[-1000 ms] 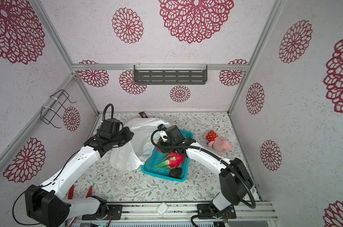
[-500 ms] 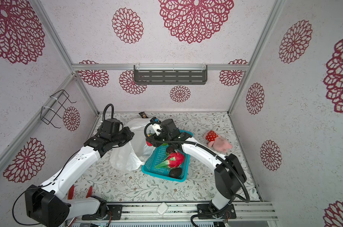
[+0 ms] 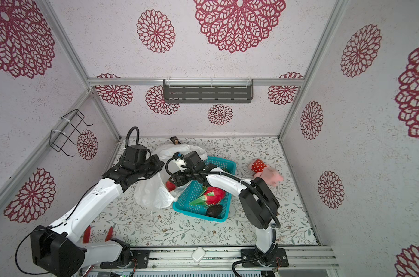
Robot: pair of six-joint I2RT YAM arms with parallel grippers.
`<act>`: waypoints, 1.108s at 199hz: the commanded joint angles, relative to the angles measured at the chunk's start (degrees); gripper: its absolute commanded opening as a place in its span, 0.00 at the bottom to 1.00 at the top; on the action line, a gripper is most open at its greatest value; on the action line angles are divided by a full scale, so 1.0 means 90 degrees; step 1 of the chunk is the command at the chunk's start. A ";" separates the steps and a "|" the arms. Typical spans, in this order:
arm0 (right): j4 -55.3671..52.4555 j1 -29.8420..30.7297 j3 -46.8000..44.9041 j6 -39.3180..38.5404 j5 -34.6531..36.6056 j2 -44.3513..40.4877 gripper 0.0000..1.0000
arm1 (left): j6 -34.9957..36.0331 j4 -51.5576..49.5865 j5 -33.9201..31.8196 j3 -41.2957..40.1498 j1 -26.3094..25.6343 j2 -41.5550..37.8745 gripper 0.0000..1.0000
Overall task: Place the fruits into the plastic bag
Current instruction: Place the fruit in the plastic bag, then pick up the fruit from the bin.
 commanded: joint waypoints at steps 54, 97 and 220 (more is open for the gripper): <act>0.0230 -0.0166 -0.0820 -0.0351 0.0842 -0.2168 0.76 | -0.0025 0.0055 -0.0019 0.0161 -0.0031 0.0070 0.00; 0.0742 -0.0904 -0.2035 0.0317 0.1758 -0.3638 0.78 | 0.0000 0.0094 -0.0028 0.0131 -0.0034 0.0089 0.00; -0.0496 -0.1857 -0.1745 0.2244 0.1842 -0.1652 0.72 | -0.0053 0.0074 -0.0082 0.0083 -0.0038 0.0016 0.00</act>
